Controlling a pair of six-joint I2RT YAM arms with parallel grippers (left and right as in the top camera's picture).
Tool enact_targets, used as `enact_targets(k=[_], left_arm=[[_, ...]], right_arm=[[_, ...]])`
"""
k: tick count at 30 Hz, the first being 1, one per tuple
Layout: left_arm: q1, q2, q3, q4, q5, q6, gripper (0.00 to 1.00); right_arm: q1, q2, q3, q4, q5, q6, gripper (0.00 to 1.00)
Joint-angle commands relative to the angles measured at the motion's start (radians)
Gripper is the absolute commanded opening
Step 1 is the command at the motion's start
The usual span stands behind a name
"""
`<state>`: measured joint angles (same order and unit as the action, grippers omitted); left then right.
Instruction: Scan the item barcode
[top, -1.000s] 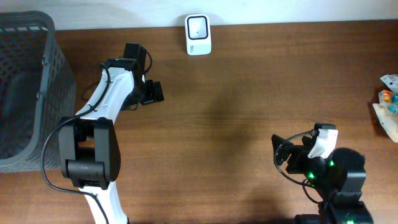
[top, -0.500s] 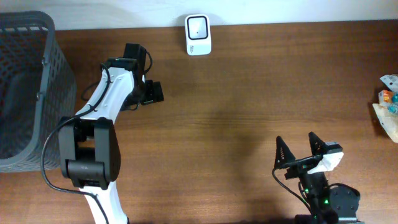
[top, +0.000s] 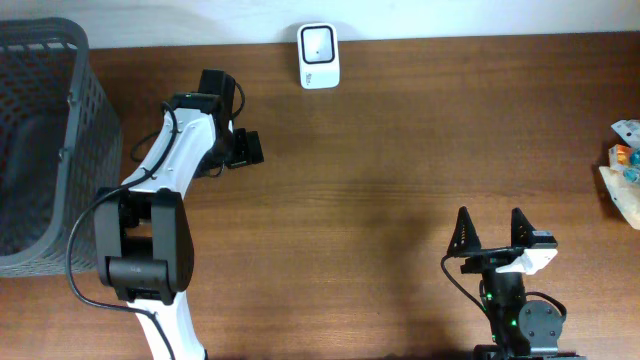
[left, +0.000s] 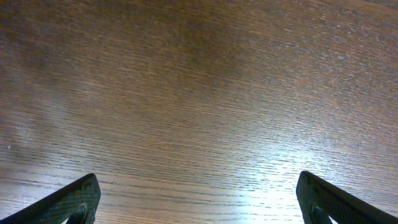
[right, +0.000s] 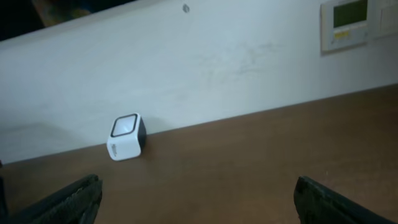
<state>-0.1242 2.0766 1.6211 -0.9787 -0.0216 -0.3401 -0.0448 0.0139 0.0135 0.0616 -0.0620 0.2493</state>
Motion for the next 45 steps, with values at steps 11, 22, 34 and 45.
enact_targets(k=[11,22,34,45], left_arm=[[-0.002,-0.013,-0.004,0.001,0.007,-0.003,0.99],[-0.002,-0.013,-0.004,0.001,0.007,-0.003,0.99],[-0.002,-0.013,-0.004,0.001,0.007,-0.003,0.99],[-0.002,-0.013,-0.004,0.001,0.007,-0.003,0.99]], right_arm=[[0.005,-0.011,-0.008,-0.143,0.068,-0.193,0.98],[0.005,-0.011,-0.008,-0.145,0.081,-0.325,0.98],[0.005,-0.011,-0.008,-0.145,0.075,-0.283,0.98],[0.005,-0.011,-0.008,-0.145,0.075,-0.257,0.98]])
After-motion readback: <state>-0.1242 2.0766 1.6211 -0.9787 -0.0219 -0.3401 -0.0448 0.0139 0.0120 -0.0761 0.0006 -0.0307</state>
